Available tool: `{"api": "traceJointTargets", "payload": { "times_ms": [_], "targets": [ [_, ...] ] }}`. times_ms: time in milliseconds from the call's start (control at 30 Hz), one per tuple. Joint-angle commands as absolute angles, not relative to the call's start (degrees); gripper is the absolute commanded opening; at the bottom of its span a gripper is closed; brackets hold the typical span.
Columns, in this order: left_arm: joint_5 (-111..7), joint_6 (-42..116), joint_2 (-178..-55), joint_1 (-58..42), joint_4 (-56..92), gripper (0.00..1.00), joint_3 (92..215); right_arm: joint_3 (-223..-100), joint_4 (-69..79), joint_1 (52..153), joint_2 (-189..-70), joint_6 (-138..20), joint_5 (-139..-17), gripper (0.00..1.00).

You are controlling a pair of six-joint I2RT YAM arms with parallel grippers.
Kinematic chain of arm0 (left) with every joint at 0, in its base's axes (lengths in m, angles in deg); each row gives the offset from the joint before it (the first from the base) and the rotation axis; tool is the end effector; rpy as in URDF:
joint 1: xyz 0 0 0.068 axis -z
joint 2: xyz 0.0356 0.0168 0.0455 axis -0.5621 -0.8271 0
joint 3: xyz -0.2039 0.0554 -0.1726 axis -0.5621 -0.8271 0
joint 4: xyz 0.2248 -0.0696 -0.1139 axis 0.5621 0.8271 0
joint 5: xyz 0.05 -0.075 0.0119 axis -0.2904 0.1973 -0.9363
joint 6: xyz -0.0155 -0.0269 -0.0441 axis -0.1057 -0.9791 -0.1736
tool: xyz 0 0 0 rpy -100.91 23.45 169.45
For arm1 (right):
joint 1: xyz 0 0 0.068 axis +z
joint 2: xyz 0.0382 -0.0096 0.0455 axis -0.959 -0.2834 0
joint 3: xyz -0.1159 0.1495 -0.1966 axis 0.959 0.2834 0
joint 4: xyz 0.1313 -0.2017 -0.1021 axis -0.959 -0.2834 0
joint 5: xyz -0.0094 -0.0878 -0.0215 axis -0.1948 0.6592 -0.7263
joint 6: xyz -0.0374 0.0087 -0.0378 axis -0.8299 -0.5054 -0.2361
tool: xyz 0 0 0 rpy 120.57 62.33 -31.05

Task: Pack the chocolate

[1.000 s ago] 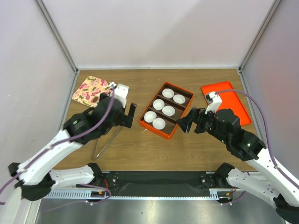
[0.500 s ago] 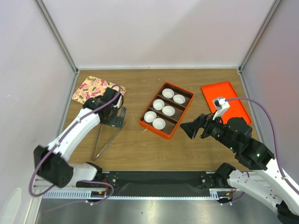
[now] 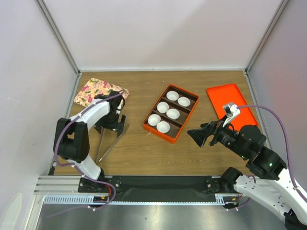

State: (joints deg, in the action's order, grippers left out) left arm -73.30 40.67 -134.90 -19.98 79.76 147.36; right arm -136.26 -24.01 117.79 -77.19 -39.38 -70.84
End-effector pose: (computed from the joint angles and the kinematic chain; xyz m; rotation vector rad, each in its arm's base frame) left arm 0.2803 -0.0628 0.2055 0.1735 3.0402 0.3283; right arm 0.0739 0.0728 0.3711 -0.2905 1.7838 0.9161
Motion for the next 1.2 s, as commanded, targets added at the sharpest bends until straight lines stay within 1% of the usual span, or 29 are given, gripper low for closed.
{"api": "traceJointTargets", "payload": {
  "times_ms": [0, 33, 167, 300, 367, 500, 600, 700, 733, 833, 900, 1000, 1033, 1100, 1133, 1167],
  "targets": [
    [-73.4, 41.3, -136.6, -19.8, 79.8, 0.96, 147.7, -138.4, -24.1, 117.7, -76.5, -41.8, -70.8, 1.0],
    [-72.3, 41.4, -136.0, -19.2, 79.5, 0.95, 147.3, -138.1, -24.0, 117.7, -76.5, -41.8, -70.6, 1.0],
    [-71.8, 41.4, -134.5, -16.4, 78.3, 0.95, 146.0, -137.0, -23.5, 117.7, -77.0, -40.6, -70.6, 1.0],
    [-71.7, 41.6, -135.6, -13.6, 78.0, 0.93, 145.9, -136.2, -23.3, 117.7, -77.5, -40.0, -71.1, 1.0],
    [-72.2, 41.3, -136.2, -13.1, 77.7, 0.91, 145.7, -136.4, -23.7, 117.6, -77.7, -39.9, -70.8, 1.0],
    [-68.6, 41.7, -135.8, -13.1, 73.7, 0.88, 143.6, -136.5, -23.9, 117.6, -77.9, -39.2, -70.6, 1.0],
    [-68.0, 42.4, -136.7, -13.0, 72.2, 0.83, 143.3, -136.4, -24.2, 117.7, -77.8, -38.9, -70.4, 1.0],
    [-69.8, 42.6, -138.9, -13.1, 72.0, 0.76, 144.1, -136.2, -24.0, 117.6, -78.1, -38.3, -70.1, 1.0],
    [-69.7, 42.5, -139.8, -13.1, 71.8, 0.7, 144.3, -136.1, -23.9, 117.5, -78.1, -38.1, -70.1, 1.0],
    [-66.5, 42.3, -139.7, -13.1, 70.1, 0.63, 144.7, -136.2, -23.7, 117.6, -78.4, -37.8, -70.1, 0.99],
    [-65.3, 42.0, -139.3, -13.1, 69.0, 0.61, 144.8, -136.2, -23.6, 117.6, -78.6, -37.7, -70.2, 1.0],
    [-64.5, 41.7, -139.7, -13.1, 68.3, 0.53, 144.9, -136.4, -24.0, 117.7, -78.9, -37.8, -70.2, 1.0],
    [-64.4, 41.4, -139.9, -13.1, 68.1, 0.47, 145.0, -136.2, -24.1, 117.7, -78.8, -37.8, -70.2, 1.0],
    [-64.0, 41.0, -140.2, -13.1, 67.4, 0.42, 145.1, -136.1, -24.3, 117.6, -78.7, -37.6, -70.0, 1.0],
    [-63.5, 40.5, -140.1, -13.1, 67.2, 0.37, 145.1, -136.0, -24.4, 117.6, -78.5, -37.6, -70.0, 1.0],
    [-62.5, 40.2, -140.0, -13.1, 66.5, 0.35, 145.0, -135.9, -24.5, 117.6, -78.6, -37.5, -70.0, 1.0]
  ]
}}
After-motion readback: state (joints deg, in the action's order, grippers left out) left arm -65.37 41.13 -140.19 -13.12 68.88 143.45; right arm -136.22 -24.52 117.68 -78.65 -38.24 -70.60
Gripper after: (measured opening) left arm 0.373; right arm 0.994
